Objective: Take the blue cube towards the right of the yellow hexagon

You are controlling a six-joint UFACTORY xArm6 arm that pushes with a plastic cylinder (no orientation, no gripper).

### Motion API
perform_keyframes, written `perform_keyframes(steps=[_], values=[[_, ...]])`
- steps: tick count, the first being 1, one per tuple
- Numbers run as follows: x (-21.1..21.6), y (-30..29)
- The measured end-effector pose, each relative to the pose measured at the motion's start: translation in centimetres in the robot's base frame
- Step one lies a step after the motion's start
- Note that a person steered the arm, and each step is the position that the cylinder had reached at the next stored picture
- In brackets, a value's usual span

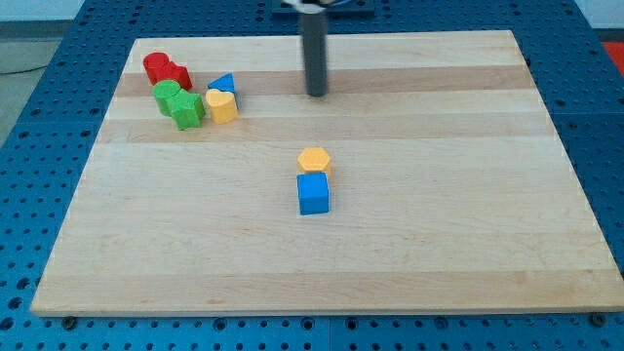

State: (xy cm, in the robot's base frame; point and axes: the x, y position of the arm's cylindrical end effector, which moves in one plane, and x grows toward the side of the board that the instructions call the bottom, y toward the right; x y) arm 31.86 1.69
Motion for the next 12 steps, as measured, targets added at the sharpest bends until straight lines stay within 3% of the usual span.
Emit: perform_keyframes(steps=[1, 2, 3, 5, 6, 9, 12], values=[[1.8, 5.7], [7.1, 9.2], [12.9, 9.7], [24.7, 3.5], [24.8, -0.3], [19.8, -6.4], [17.3, -5.9]])
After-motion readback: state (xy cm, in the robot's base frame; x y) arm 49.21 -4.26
